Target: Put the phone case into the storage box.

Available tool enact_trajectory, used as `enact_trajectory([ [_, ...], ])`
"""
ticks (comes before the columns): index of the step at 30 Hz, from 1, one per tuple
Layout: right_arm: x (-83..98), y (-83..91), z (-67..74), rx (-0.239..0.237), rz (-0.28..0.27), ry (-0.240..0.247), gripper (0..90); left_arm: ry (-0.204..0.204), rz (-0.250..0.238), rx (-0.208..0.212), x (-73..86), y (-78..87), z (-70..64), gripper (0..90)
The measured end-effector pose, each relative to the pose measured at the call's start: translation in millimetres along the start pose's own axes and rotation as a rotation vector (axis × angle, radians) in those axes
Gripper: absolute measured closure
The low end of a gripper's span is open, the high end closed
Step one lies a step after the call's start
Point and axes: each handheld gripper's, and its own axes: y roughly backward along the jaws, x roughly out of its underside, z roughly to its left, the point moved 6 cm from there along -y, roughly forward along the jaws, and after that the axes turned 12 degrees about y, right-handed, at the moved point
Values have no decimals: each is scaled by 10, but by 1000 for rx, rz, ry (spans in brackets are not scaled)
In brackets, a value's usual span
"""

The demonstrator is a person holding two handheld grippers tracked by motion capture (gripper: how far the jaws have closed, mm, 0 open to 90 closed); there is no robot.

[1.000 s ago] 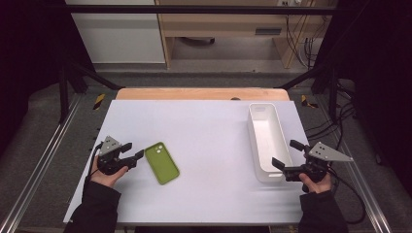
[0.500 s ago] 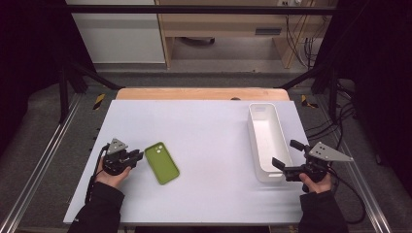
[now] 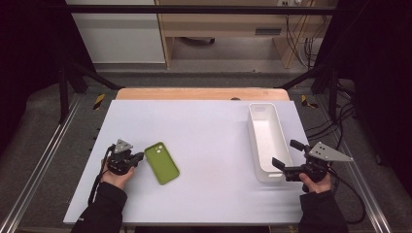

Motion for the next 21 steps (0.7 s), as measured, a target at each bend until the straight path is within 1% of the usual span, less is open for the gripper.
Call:
enact_trajectory([
  [4,5,-7,-2,3,2,7,5,4,6,-1,7,-53,-4,898],
  [7,5,-8,2,1,3,5,5,9,10,-12,12,-91,-3,898],
  [14,6,-10,3,0,4,3,5,24,2,-15,1,-115,12,898],
  [15,5,-11,3,0,4,2,5,32,-2,-17,-5,-120,17,898],
  [21,8,-15,5,0,7,3,5,34,-5,-17,-24,-144,14,898],
])
